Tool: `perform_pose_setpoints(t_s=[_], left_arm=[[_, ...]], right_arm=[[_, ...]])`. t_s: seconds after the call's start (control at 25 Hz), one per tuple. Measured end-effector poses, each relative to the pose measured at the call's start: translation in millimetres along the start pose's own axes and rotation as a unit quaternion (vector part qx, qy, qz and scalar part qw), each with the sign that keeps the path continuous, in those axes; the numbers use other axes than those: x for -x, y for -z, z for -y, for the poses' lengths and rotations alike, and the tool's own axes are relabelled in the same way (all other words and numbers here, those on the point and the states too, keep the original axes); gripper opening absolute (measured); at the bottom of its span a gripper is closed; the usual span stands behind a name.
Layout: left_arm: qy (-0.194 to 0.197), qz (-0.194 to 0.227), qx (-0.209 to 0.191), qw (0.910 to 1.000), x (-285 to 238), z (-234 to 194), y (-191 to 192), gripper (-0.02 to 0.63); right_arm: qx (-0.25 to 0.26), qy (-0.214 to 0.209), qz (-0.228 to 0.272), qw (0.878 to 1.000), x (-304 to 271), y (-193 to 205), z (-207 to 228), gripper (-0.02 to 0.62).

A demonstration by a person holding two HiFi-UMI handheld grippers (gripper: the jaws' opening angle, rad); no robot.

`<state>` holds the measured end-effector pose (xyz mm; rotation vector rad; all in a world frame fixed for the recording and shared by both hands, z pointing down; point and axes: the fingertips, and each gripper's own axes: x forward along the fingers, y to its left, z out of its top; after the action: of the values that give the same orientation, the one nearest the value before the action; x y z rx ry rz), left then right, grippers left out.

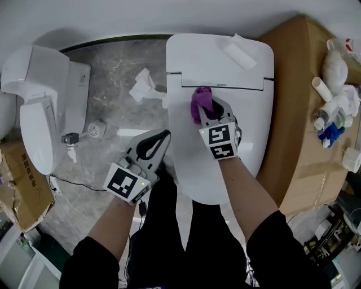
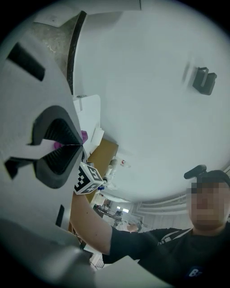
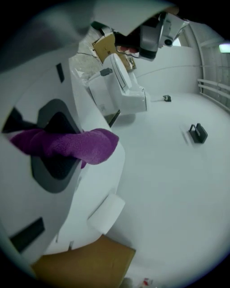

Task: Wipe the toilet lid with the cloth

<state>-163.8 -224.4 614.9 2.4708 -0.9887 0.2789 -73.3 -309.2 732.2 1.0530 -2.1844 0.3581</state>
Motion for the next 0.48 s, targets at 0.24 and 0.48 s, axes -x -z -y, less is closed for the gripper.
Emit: perform_pose_setpoints(t_s=[0.24,0.48], left_arm=[[0.043,-0.015,-0.003,0.9990,-41.8,35.0,-8.9,0.018],[0.070,-0.024,-0.025,0.9969,-70.0,55.2,-9.9,0.018]], right_arm=[[-0.082,0.099,-0.010,0.992,48.0,62.6,113.3,0.095],[-0.141,0.190,-0.022,0.971,85.2,105.5,188.4,0.095]])
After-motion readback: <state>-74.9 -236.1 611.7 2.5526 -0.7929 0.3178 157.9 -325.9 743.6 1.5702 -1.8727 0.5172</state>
